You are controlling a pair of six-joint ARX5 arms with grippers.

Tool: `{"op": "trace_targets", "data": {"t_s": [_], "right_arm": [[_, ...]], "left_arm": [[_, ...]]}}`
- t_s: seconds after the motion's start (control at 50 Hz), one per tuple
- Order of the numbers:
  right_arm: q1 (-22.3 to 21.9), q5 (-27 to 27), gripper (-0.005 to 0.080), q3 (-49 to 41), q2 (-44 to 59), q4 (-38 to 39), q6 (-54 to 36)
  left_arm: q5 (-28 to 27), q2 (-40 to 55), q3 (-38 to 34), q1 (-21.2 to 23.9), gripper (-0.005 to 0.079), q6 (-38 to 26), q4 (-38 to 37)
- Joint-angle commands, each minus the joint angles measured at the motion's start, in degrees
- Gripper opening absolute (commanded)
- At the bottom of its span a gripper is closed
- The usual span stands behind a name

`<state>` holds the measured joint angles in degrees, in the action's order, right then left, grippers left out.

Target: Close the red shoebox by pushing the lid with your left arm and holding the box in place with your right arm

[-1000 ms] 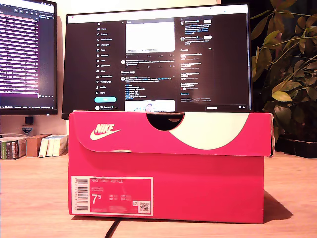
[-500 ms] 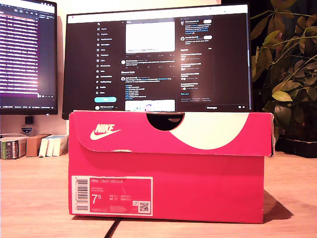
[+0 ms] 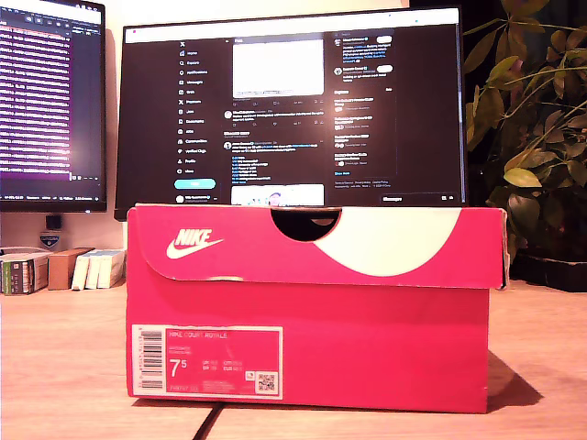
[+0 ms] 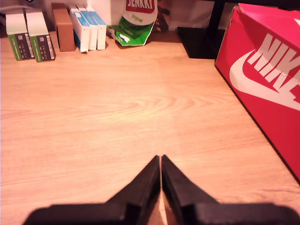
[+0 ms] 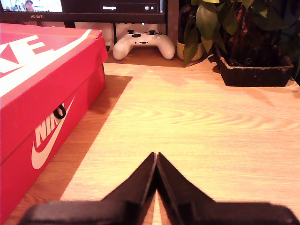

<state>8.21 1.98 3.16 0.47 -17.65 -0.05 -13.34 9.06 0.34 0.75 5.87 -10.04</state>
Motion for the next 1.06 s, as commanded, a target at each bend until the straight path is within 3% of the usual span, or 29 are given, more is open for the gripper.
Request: {"op": "trace_targets", "data": {"t_s": [0.0,0.36,0.52,1.04], "right_arm": [[-0.9,-0.04,-0.0012,-0.26,-0.37,0.44,0.11],[-6.08,0.24,-0.0012,-0.26,-0.37,0.48,-0.07],[-7.61,4.28,-0.0012,-0.26,-0.37,0.2,-0.94],[-7.91,4.09,-0.0012,-0.26,-0.37,0.22,0.61]], "left_arm": [[0.11,-0.17,-1.77,0.15,-0.0019,0.17,-0.46],[0.11,-0.17,-1.77,0.15,-0.0019,0.17,-0.46],[0.11,-0.17,-1.77,0.15,-0.0019,0.15,-0.46],[0.11,-0.17,-1.77,0.15,-0.0019,0.17,-0.46]]}}
